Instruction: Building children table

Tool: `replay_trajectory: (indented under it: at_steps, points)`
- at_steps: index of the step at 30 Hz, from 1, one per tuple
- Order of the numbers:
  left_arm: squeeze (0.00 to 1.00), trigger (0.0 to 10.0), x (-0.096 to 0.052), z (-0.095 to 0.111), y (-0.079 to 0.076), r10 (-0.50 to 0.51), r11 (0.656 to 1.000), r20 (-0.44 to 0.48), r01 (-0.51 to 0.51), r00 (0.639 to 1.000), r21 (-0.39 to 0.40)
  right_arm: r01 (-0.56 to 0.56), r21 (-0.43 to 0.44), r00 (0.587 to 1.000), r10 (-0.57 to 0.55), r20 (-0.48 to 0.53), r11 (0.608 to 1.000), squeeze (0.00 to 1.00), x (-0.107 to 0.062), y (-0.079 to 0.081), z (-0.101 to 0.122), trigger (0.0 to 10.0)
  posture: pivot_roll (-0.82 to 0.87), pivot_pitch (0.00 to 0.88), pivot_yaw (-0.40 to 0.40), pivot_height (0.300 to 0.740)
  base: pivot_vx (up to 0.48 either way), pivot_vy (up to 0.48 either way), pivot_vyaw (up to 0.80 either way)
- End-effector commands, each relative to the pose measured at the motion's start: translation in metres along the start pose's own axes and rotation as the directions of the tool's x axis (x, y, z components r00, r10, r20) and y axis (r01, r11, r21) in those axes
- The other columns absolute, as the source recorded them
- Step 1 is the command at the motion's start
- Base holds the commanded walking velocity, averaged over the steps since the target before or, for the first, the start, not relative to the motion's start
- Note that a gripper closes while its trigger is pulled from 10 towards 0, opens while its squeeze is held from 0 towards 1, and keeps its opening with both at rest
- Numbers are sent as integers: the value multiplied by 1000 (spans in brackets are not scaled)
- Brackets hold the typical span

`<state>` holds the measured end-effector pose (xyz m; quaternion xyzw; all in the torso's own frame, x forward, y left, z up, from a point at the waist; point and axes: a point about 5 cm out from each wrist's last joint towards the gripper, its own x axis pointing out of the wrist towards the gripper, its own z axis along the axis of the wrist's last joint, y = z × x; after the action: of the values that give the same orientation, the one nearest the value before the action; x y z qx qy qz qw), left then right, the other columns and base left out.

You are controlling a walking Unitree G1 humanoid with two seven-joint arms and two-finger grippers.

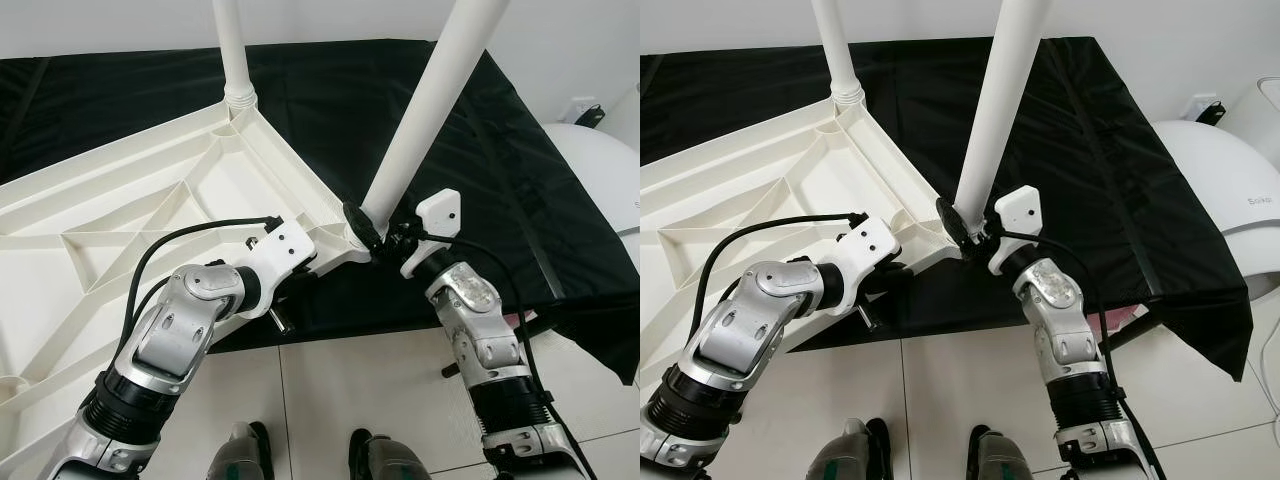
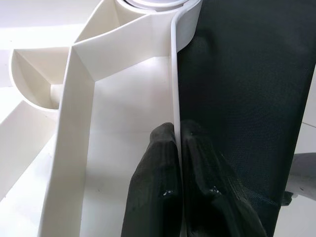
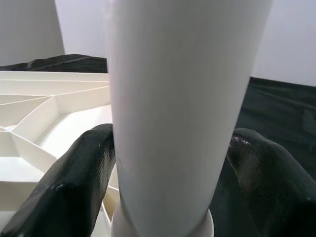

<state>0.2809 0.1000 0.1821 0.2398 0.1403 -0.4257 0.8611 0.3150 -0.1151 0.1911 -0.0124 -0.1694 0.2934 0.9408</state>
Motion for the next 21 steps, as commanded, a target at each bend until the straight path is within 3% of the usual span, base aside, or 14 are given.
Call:
replay_trajectory:
  at_steps: [1, 21]
  points:
    - [0, 10000, 0, 2, 1, 42, 999, 3, -42, 999, 11, -25, 19, 1000, 25, 0, 1000, 0, -2, 0, 0, 10000, -83, 192, -10, 740, 0, 0, 0]
    - [0, 10000, 1, 2, 0, 35, 999, 5, -35, 999, 20, -173, 16, 984, 173, -37, 985, 0, -8, -19, 0, 10000, -82, 182, -6, 740, 0, 0, 0]
